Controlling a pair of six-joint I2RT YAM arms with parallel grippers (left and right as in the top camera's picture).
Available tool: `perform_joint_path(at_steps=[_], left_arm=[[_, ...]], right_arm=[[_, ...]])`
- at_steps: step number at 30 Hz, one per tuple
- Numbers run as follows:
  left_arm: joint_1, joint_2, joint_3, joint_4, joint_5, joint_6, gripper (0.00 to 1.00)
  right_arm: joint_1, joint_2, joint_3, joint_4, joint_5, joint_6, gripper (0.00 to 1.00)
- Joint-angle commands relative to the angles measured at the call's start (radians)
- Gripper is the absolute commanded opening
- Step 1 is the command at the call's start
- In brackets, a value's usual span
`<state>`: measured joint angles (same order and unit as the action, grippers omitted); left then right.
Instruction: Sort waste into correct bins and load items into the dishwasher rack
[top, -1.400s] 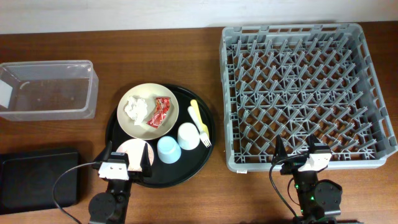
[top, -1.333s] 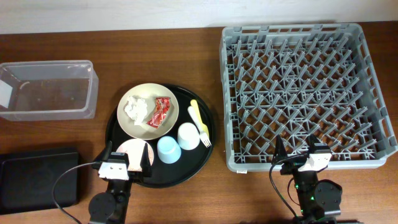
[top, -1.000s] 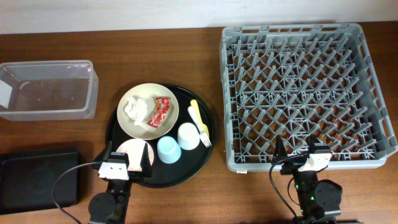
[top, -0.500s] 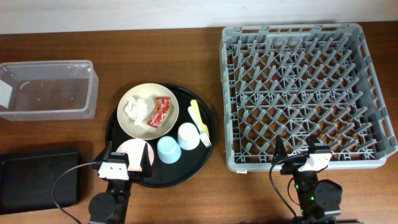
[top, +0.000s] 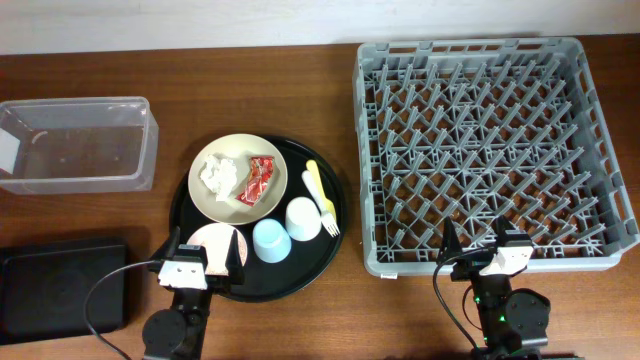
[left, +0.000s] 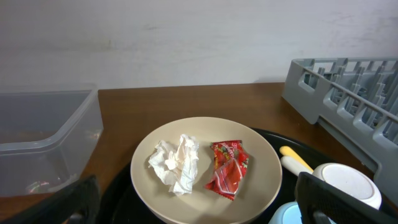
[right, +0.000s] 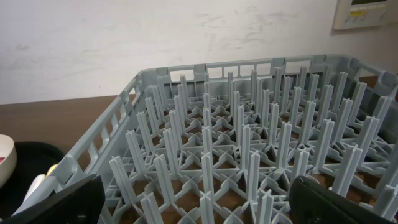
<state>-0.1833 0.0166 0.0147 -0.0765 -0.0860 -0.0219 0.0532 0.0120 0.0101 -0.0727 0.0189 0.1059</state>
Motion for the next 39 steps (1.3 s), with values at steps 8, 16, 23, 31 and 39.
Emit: perform_joint_path(at_steps=[8,16,23,31,39], left_arm=[[-0.004,-0.010,-0.005,0.002,-0.008,0.016,0.99],[-0.004,-0.010,0.002,0.016,0.137,0.015,0.99],[-0.004,0.007,0.252,-0.168,0.219,-0.041,0.99],[-0.004,0.328,0.653,-0.241,0.222,-0.041,0.99],[-0.004,1.021,1.331,-0.786,0.109,0.069,0.99]], right_arm=[[-0.003,0.001,-0.005,-0.006,0.016,0.007,0.98],[-0.003,0.001,-0.005,-0.007,0.016,0.007,0.98],[-0.003,0.001,-0.005,-0.006,0.016,0.007,0.98],[-0.003,0.001,-0.005,-0.007,0.016,0.007,0.98],[-0.003,0.001,-0.005,-0.006,0.016,0.007,0.98]])
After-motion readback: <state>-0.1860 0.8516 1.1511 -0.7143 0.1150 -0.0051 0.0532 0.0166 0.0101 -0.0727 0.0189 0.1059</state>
